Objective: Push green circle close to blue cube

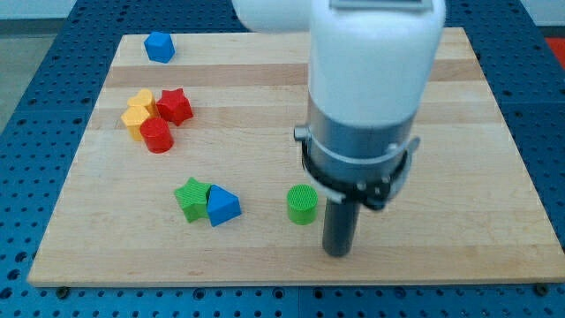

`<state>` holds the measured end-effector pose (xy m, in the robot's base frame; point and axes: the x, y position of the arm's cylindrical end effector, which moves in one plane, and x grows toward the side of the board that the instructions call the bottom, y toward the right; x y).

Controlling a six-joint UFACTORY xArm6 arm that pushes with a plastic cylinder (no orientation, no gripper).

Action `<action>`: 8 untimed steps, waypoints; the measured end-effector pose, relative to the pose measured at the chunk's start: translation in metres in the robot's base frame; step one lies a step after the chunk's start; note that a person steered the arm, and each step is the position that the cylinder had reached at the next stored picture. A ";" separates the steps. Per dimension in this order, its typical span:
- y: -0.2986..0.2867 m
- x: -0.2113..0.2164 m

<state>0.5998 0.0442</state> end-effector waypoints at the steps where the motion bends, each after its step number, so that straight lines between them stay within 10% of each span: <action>1: -0.005 0.006; 8: -0.062 -0.073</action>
<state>0.5263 -0.0180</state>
